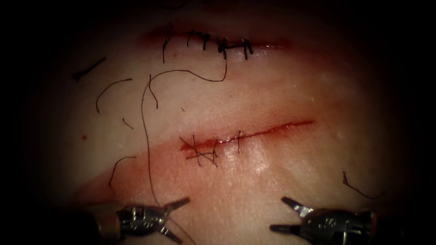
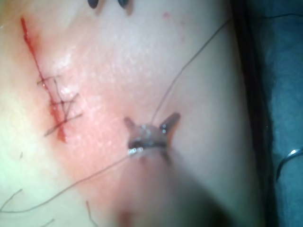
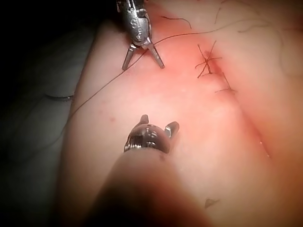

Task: Wound Closure

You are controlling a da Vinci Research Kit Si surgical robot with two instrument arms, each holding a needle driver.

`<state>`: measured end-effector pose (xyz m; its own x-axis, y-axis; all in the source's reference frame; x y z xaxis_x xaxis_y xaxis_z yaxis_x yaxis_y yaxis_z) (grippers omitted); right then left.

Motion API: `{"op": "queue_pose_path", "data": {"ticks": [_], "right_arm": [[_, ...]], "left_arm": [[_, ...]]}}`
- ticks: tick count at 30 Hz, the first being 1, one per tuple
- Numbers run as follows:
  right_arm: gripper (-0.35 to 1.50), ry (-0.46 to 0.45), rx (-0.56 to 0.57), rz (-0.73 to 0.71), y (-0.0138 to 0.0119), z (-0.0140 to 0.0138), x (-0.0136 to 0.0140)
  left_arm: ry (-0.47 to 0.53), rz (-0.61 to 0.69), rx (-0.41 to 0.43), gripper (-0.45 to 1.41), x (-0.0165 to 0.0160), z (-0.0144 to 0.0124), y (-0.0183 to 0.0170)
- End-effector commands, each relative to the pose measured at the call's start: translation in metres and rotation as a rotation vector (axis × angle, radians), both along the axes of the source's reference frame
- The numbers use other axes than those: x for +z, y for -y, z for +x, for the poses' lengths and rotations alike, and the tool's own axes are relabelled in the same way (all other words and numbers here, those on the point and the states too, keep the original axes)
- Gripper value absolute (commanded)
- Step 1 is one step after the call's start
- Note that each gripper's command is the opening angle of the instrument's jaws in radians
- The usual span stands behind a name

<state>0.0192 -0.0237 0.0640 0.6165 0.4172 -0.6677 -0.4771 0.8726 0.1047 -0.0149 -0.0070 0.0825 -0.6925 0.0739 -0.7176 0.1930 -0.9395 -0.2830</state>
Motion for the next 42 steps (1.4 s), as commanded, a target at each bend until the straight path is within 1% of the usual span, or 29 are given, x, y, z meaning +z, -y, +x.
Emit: {"op": "queue_pose_path", "data": {"ticks": [1, 2, 3, 4, 5, 6, 9, 15, 20, 23, 24, 26, 29, 33, 36, 38, 42], "right_arm": [[1.48, -0.003, -0.003, 0.004, 0.0009, 0.0005, 0.0004], [1.48, -0.003, -0.003, 0.004, 0.0010, 0.0005, 0.0004], [1.48, -0.003, -0.003, 0.003, 0.0012, 0.0006, 0.0005], [1.48, -0.003, -0.003, 0.002, 0.0012, 0.0006, 0.0005], [1.48, -0.002, -0.005, 0.004, 0.0012, 0.0006, 0.0005], [1.48, -0.002, -0.005, 0.004, 0.0013, 0.0006, 0.0005], [1.48, -0.002, -0.006, 0.004, 0.0013, 0.0005, 0.0005], [1.48, -0.001, -0.005, 0.004, 0.0012, 0.0004, 0.0006], [1.48, -0.002, -0.006, 0.003, 0.0012, 0.0004, 0.0007], [1.48, -0.002, -0.006, 0.003, 0.0012, 0.0003, 0.0007], [1.48, -0.003, -0.002, 0.007, 0.0012, 0.0003, 0.0007], [1.48, -0.003, -0.002, 0.008, 0.0012, 0.0003, 0.0006], [1.48, -0.004, -0.002, 0.008, 0.0012, 0.0003, 0.0005], [1.48, -0.006, 0.001, 0.011, 0.0013, 0.0002, 0.0005], [1.48, -0.005, 0.002, 0.010, 0.0014, 0.0003, 0.0006], [1.48, -0.005, 0.003, 0.008, 0.0015, 0.0005, 0.0008], [1.48, -0.005, 0.010, 0.009, 0.0017, 0.0010, 0.0011]], "left_arm": [[-0.001, 0.000, 0.007, 0.71, 0.0009, -0.0006, 0.0004], [-0.002, 0.001, 0.011, 0.56, 0.0011, -0.0005, 0.0002], [0.008, -0.003, 0.024, 0.00, 0.0013, -0.0003, -0.0004], [0.010, -0.008, 0.029, -0.16, 0.0013, -0.0002, -0.0006], [0.007, -0.012, 0.027, -0.42, 0.0011, 0.0000, -0.0008], [0.004, -0.016, 0.024, -0.45, 0.0009, 0.0000, -0.0010], [-0.006, -0.033, 0.022, -0.45, 0.0000, 0.0002, -0.0016], [0.006, -0.052, -0.015, -0.45, -0.0018, 0.0006, -0.0028], [0.014, -0.067, -0.054, -0.45, -0.0036, 0.0008, -0.0057], [0.041, -0.067, -0.099, -0.45, -0.0053, 0.0007, -0.0092], [0.052, -0.072, -0.144, -0.45, -0.0067, 0.0005, -0.0125], [0.060, -0.085, -0.188, -0.45, -0.0082, 0.0001, -0.0160], [0.070, -0.102, -0.238, -0.45, -0.0100, -0.0006, -0.0208], [0.093, -0.088, -0.309, -0.45, -0.0117, -0.0020, -0.0261], [0.103, -0.084, -0.367, -0.45, -0.0121, -0.0036, -0.0296], [0.111, -0.073, -0.388, -0.45, -0.0121, -0.0048, -0.0314], [0.141, -0.058, -0.426, -0.45, -0.0113, -0.0081, -0.0350]]}}
